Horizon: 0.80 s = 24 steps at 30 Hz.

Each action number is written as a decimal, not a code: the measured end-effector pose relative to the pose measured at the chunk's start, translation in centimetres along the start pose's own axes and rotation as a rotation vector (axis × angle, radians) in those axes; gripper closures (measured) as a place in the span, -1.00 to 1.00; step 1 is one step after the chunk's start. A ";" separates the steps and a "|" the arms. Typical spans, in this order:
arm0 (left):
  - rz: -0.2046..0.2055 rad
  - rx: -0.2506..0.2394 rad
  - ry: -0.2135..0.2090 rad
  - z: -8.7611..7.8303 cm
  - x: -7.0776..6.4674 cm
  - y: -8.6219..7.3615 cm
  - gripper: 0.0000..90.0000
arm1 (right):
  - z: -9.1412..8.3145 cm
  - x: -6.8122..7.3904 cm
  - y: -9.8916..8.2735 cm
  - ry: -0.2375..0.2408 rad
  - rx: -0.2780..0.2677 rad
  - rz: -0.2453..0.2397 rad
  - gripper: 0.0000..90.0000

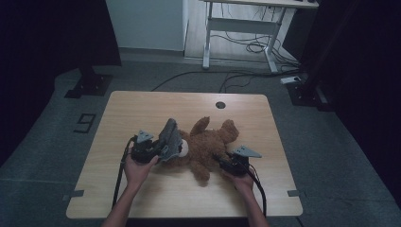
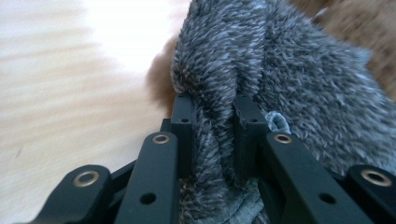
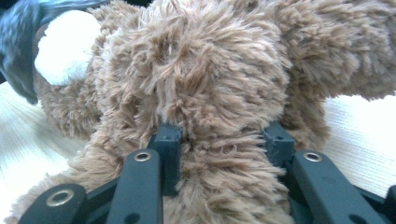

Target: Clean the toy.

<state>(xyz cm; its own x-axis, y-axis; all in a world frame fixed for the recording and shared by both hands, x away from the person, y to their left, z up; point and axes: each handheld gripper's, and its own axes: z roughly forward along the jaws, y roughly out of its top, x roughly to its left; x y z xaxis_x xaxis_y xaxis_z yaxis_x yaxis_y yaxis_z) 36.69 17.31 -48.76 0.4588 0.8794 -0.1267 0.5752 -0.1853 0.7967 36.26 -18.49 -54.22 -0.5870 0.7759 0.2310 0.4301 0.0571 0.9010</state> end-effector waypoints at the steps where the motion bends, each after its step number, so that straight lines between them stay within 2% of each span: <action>1: -0.006 0.022 0.013 0.1 0.5 -0.6 0.63 | 0.0 0.0 0.0 0.000 -0.001 0.003 0.33; 2: -0.029 0.076 0.031 0.8 1.5 -1.8 0.63 | 0.0 0.0 0.0 0.001 -0.001 0.005 0.33; 4: -0.043 0.124 0.031 1.8 2.0 -3.0 0.63 | 0.0 -0.2 0.0 0.003 -0.002 0.013 0.34; 6: -0.063 0.110 0.019 2.1 2.2 -3.7 0.63 | 0.0 -0.2 0.0 0.003 -0.002 0.014 0.34; 8: -0.063 0.105 0.017 2.0 2.2 -3.6 0.63 | 0.0 -0.2 0.0 0.002 -0.003 0.015 0.33; 11: -0.049 0.063 0.013 0.6 2.0 -2.4 0.63 | 0.0 -0.3 -0.1 0.002 -0.004 0.025 0.34; 13: -0.041 0.017 0.004 -0.6 1.7 -1.5 0.63 | 0.0 -0.3 -0.1 0.003 -0.006 0.029 0.34; 15: -0.030 -0.031 -0.019 -1.7 1.0 -0.5 0.63 | 0.0 -0.3 -0.1 0.003 -0.005 0.026 0.34; 17: 0.001 -0.071 -0.036 -2.7 -0.2 0.9 0.63 | 0.0 -0.2 -0.1 0.001 -0.004 0.023 0.33; 19: 0.026 -0.095 -0.056 -3.0 -1.3 1.9 0.63 | 0.0 -0.2 -0.1 0.001 -0.004 0.024 0.34; 20: 0.026 -0.095 -0.056 -3.0 -1.3 1.9 0.63 | 0.0 -0.2 -0.1 0.001 -0.004 0.024 0.34; 21: 0.052 -0.106 -0.076 -2.8 -2.6 3.2 0.63 | 0.0 -0.2 -0.1 -0.001 -0.004 0.021 0.34; 24: 0.086 -0.108 -0.105 -1.7 -4.5 5.2 0.63 | 0.0 -0.2 -0.1 0.001 -0.004 0.021 0.33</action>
<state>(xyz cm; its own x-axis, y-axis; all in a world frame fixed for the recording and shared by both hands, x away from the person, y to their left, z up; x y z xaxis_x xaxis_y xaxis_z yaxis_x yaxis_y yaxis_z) 36.39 13.12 -43.03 0.5745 0.8108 -0.1121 0.4573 -0.2043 0.8655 36.34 -18.69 -54.32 -0.5788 0.7760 0.2508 0.4397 0.0378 0.8974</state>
